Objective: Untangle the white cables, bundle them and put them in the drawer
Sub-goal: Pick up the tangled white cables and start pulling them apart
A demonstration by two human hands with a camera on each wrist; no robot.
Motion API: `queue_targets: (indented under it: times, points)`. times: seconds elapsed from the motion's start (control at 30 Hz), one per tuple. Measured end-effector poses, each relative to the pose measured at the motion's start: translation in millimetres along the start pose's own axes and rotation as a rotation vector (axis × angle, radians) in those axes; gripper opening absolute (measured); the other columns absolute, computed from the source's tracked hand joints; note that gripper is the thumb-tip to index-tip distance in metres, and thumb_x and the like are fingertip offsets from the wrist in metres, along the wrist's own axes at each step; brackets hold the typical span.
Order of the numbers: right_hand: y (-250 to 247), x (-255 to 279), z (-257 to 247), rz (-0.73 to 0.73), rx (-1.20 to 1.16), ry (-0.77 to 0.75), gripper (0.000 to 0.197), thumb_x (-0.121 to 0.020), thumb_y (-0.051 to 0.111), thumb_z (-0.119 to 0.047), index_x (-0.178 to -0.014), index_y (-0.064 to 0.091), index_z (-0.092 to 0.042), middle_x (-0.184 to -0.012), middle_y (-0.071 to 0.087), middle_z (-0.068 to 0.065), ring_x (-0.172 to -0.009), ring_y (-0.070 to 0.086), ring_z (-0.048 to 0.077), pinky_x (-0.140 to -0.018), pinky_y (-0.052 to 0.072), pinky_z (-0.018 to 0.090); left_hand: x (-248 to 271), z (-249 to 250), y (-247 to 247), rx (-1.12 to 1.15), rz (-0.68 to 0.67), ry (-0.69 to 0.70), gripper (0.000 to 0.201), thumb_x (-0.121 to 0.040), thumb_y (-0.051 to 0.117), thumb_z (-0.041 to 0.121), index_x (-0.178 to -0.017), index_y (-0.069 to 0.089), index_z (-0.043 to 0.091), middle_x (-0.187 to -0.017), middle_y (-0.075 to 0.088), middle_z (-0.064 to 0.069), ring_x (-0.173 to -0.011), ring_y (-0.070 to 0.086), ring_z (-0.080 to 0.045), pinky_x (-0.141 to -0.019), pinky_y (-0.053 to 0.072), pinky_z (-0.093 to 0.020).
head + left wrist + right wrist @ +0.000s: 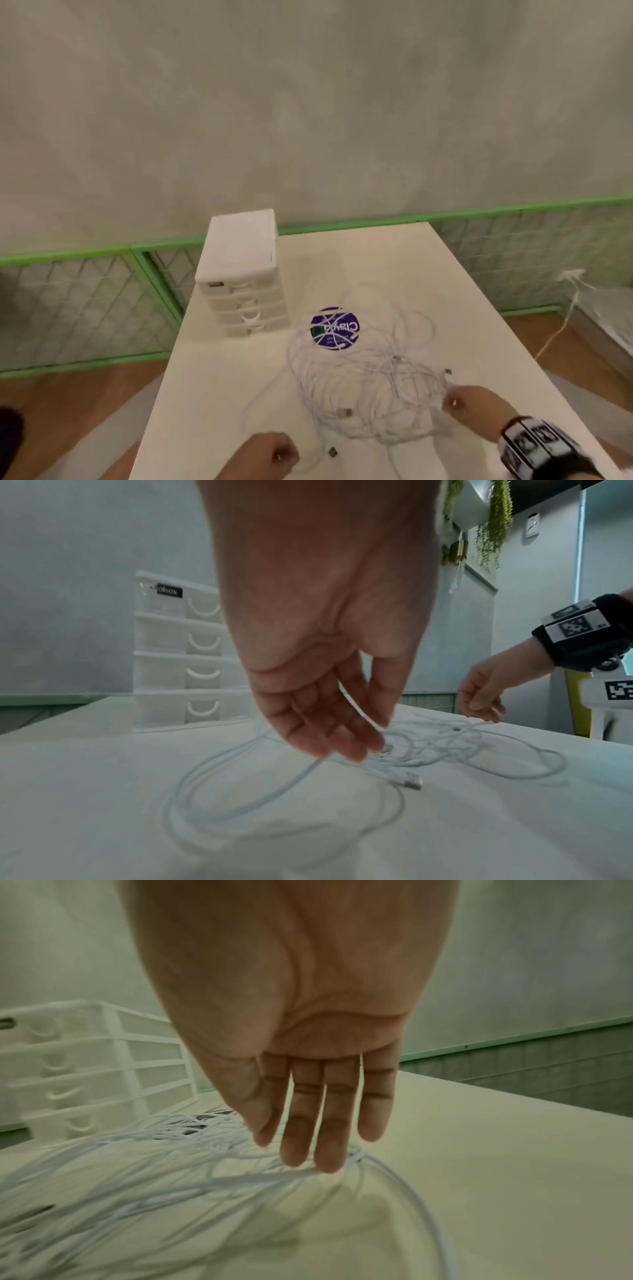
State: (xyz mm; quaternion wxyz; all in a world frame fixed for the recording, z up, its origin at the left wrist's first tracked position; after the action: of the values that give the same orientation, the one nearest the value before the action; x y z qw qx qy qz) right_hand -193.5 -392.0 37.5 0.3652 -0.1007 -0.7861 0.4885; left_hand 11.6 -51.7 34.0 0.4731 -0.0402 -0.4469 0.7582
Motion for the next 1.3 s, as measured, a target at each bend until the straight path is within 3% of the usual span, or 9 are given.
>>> queue_targets:
  times: [0.1,0.17,0.33,0.57,0.8,0.9,1.03,1.23,1.3]
  points:
    - [2.1,-10.2,-15.7,-0.033,0.018,0.040,0.012,-0.091,0.050,-0.030,-0.096,0.062,-0.029,-0.109,0.065,-0.001,-0.109,0.058,0.017,-0.088,0.040,0.021,-23.8,26.8,-10.1,0.051,0.083,0.039,0.019,-0.084,0.062,0.017,-0.078,0.072,0.033,-0.070,0.067,0.022,-0.067,0.057,0.008,-0.079,0.047,-0.021]
    - [10.8,-15.9,-16.3,-0.092,0.023,0.098,0.021,-0.092,0.050,-0.028,-0.108,0.063,-0.021,-0.116,0.064,0.002,-0.110,0.057,0.019,-0.090,0.041,0.023,-37.1,37.9,-13.0,0.023,0.178,0.083,0.016,-0.084,0.061,0.022,-0.090,0.074,0.014,-0.087,0.072,0.002,-0.080,0.062,-0.012,-0.077,0.043,-0.022]
    - [12.8,-13.2,-11.4,0.071,-0.098,0.159,0.022,-0.091,0.055,-0.027,-0.105,0.067,-0.017,-0.109,0.067,0.005,-0.103,0.059,0.022,-0.082,0.040,0.023,-69.0,78.7,-11.5,-0.061,0.212,0.242,0.021,-0.090,0.062,0.027,-0.088,0.070,0.009,-0.086,0.063,-0.006,-0.082,0.054,-0.017,-0.072,0.037,-0.024]
    - [4.2,1.9,33.3,0.349,-0.387,0.396,0.013,-0.088,0.059,-0.020,-0.096,0.067,-0.016,-0.099,0.067,0.013,-0.085,0.056,0.026,-0.074,0.039,0.027,-96.7,88.7,45.5,-0.348,-0.213,0.077,0.032,-0.090,0.060,0.023,-0.116,0.056,0.006,-0.121,0.059,-0.010,-0.109,0.057,-0.026,-0.084,0.042,-0.029]
    - [9.6,-16.4,30.5,0.292,-0.434,0.415,0.029,-0.089,0.059,-0.035,-0.107,0.064,-0.013,-0.106,0.067,0.010,-0.092,0.058,0.025,-0.079,0.040,0.027,-98.5,86.9,43.2,-0.205,-0.170,0.083,0.025,-0.093,0.057,0.026,-0.107,0.056,0.006,-0.115,0.054,-0.012,-0.100,0.057,-0.028,-0.084,0.043,-0.033]
    - [11.8,-27.2,21.8,0.232,-0.464,0.423,0.039,-0.085,0.063,-0.041,-0.114,0.058,-0.016,-0.107,0.062,0.010,-0.103,0.057,0.029,-0.080,0.039,0.029,-94.0,88.5,25.7,0.056,-0.051,0.102,0.015,-0.097,0.049,0.029,-0.101,0.048,0.014,-0.095,0.067,-0.009,-0.080,0.062,-0.022,-0.073,0.046,-0.033]
    - [13.3,-32.5,19.3,0.260,-0.464,0.428,0.030,-0.078,0.072,-0.035,-0.099,0.063,-0.016,-0.086,0.059,0.005,-0.086,0.058,0.027,-0.070,0.040,0.029,-84.0,87.6,-6.7,0.328,0.191,0.153,0.009,-0.099,0.047,0.026,-0.099,0.044,0.017,-0.077,0.069,-0.003,-0.045,0.045,0.000,-0.052,0.037,-0.020]
    - [-13.0,-22.6,20.7,0.519,-0.539,0.405,0.033,-0.088,0.061,-0.027,-0.113,0.055,-0.006,-0.101,0.065,0.016,-0.091,0.060,0.033,-0.079,0.043,0.037,-75.7,65.6,-28.6,0.542,0.325,0.100,0.019,-0.097,0.047,0.009,-0.105,0.059,0.022,-0.075,0.058,0.007,-0.063,0.053,0.003,-0.068,0.042,-0.019]
    - [-28.0,-17.2,19.5,0.663,-0.773,0.385,0.032,-0.091,0.056,-0.026,-0.115,0.048,-0.007,-0.097,0.068,0.018,-0.073,0.063,0.029,-0.075,0.047,0.040,-71.4,61.2,-29.9,0.553,0.347,0.100,0.023,-0.098,0.046,0.009,-0.096,0.060,0.028,-0.072,0.060,0.007,-0.066,0.053,0.003,-0.070,0.041,-0.023]
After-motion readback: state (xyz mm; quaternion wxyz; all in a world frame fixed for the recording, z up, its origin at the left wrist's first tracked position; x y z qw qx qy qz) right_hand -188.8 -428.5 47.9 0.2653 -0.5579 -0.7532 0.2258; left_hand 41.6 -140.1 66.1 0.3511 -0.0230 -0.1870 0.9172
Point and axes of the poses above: each hand's wrist, its own x-axis away from the middle knuckle, its own y-axis out of the palm, z = x × y, the point moved 3 cm from there along -x, towards the middle knuckle
